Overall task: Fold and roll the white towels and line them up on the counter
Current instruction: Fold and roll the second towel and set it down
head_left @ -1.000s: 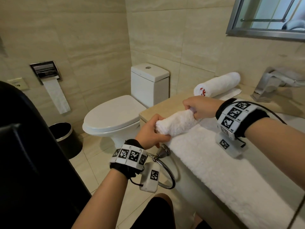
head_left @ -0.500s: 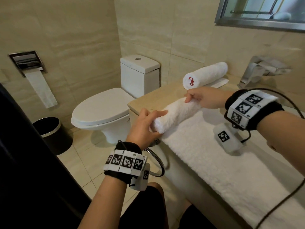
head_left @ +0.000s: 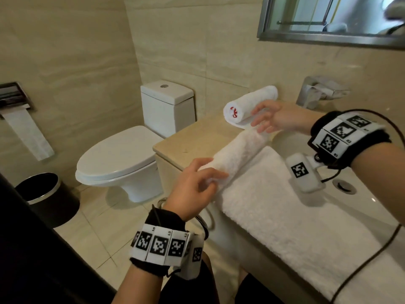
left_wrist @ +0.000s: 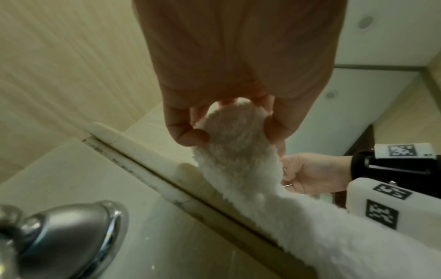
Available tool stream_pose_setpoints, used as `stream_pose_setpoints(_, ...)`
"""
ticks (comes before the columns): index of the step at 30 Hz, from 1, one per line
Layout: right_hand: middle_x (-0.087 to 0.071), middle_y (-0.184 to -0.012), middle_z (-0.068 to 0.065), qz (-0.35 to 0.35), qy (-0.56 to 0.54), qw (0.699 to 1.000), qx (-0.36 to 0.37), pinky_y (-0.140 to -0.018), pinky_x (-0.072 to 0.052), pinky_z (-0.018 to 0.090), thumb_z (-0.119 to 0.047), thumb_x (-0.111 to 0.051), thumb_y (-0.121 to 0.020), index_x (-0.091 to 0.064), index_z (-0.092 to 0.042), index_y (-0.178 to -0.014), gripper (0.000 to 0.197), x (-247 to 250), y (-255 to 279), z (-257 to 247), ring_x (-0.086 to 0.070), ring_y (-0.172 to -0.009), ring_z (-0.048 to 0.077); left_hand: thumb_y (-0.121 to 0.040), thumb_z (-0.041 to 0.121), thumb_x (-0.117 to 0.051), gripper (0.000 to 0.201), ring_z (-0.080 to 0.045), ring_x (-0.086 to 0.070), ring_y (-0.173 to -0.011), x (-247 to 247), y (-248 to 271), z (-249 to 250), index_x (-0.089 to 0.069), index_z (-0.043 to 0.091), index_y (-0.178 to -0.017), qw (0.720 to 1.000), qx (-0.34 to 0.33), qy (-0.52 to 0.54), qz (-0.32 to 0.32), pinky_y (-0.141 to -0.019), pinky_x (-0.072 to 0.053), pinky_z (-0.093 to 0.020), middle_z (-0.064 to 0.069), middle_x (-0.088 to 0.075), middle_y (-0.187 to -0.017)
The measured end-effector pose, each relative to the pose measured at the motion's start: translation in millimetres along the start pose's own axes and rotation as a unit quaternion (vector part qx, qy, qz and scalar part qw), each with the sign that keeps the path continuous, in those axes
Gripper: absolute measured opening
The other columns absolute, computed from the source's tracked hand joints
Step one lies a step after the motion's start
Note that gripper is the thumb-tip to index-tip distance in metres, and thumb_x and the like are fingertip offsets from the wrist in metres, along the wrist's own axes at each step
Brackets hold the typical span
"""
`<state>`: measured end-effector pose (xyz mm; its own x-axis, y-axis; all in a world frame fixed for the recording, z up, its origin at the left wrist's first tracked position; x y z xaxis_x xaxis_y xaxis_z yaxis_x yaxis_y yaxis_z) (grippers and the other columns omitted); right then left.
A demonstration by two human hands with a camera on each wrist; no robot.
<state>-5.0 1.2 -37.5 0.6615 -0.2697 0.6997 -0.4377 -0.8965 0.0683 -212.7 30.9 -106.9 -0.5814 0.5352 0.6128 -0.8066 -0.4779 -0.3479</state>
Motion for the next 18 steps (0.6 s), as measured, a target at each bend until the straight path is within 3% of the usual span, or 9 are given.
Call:
stream_pose_setpoints(3, -0.056, -0.127, 0.0, 0.028, 0.133, 0.991, 0.004, -0.088, -0.037, 0.023, 0.002, -0.047, -0.088, -0.053, -0.021, -0.119, 0.04, 5.0, 0.6, -8.8, -0.05, -0.122, 0.019, -0.083, 0.011, -0.059, 0.027, -0.015, -0.048, -0.112, -1.3, -2.2, 5.9, -0.072, 0.035, -0.085, 0.999, -0.009, -0.041, -0.02, -0.088, -0.041, -0.02, 0.012, -0.045, -0.129)
stream_pose_setpoints(5, -0.051, -0.134, -0.003, -0.038, 0.21, 0.977, 0.007, -0.094, -0.03, 0.021, -0.005, -0.051, -0.089, -0.052, -0.022, -0.129, 0.044, -19.0, 3.7, -11.3, -0.044, -0.127, 0.014, -0.08, 0.009, -0.061, 0.033, -0.017, -0.049, -0.11, -2.3, -3.0, 6.6, -0.07, 0.041, -0.08, 0.999, -0.006, -0.027, -0.035, -0.084, -0.039, -0.017, 0.016, -0.044, -0.125)
stream_pose_setpoints(8, -0.05, -0.131, -0.002, -0.078, 0.282, 0.956, 0.013, -0.085, -0.026, 0.019, -0.007, -0.053, -0.089, -0.056, -0.02, -0.124, 0.038, -39.7, 7.3, -9.0, -0.045, -0.114, 0.011, -0.076, 0.025, -0.062, 0.039, -0.008, -0.045, -0.116, -1.7, -2.2, 6.4, -0.058, 0.057, -0.098, 0.998, -0.006, 0.015, -0.054, -0.09, -0.04, -0.018, 0.022, -0.044, -0.124)
stream_pose_setpoints(11, -0.048, -0.114, -0.003, -0.077, 0.273, 0.959, -0.006, -0.074, -0.032, 0.022, -0.006, -0.053, -0.088, -0.056, -0.022, -0.114, 0.031, -39.6, 9.2, -2.2, -0.04, -0.1, 0.009, -0.072, 0.027, -0.069, 0.059, 0.016, -0.048, -0.103, 2.2, -0.8, -0.6, -0.039, 0.053, -0.117, 0.99, 0.035, 0.126, -0.045, -0.082, -0.042, -0.007, 0.027, -0.047, -0.12)
stream_pose_setpoints(14, -0.045, -0.112, -0.002, -0.072, 0.259, 0.961, -0.056, -0.082, -0.031, 0.025, -0.008, -0.056, -0.086, -0.052, -0.025, -0.113, 0.031, -35.5, 10.6, 5.9, -0.042, -0.099, 0.015, -0.064, 0.044, -0.061, 0.044, 0.017, -0.048, -0.101, 4.8, -0.7, -4.3, -0.052, 0.047, -0.106, 0.989, 0.047, 0.137, -0.002, -0.081, -0.047, -0.016, 0.03, -0.05, -0.117)
stream_pose_setpoints(16, -0.048, -0.107, 0.005, -0.036, 0.237, 0.965, -0.106, -0.08, -0.037, 0.029, -0.008, -0.053, -0.088, -0.054, -0.011, -0.116, 0.028, -25.9, 7.8, 10.7, -0.047, -0.097, 0.022, -0.063, 0.04, -0.064, 0.039, 0.016, -0.047, -0.106, 5.3, 0.8, -8.0, -0.056, 0.045, -0.101, 0.986, 0.059, 0.154, 0.019, -0.084, -0.046, -0.016, 0.027, -0.05, -0.117)
stream_pose_setpoints(18, -0.053, -0.089, 0.011, 0.003, 0.206, 0.969, -0.14, -0.068, -0.043, 0.031, -0.005, -0.047, -0.089, -0.056, -0.003, -0.087, 0.01, -17.8, 4.7, 16.2, -0.052, -0.082, 0.027, -0.067, 0.026, -0.068, 0.037, 0.019, -0.048, -0.099, 3.7, 1.7, -10.9, -0.057, 0.04, -0.1, 0.981, 0.077, 0.177, 0.025, -0.08, -0.043, -0.006, 0.023, -0.049, -0.114)
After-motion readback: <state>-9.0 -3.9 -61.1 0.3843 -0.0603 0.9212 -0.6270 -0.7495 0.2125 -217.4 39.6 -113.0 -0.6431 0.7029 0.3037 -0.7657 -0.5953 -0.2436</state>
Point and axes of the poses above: each hand's wrist, its own y-axis away from the middle knuckle, its own x-axis out of the back of the hand, z = x × y, the point moved 10 cm from there along -y, towards the middle knuckle
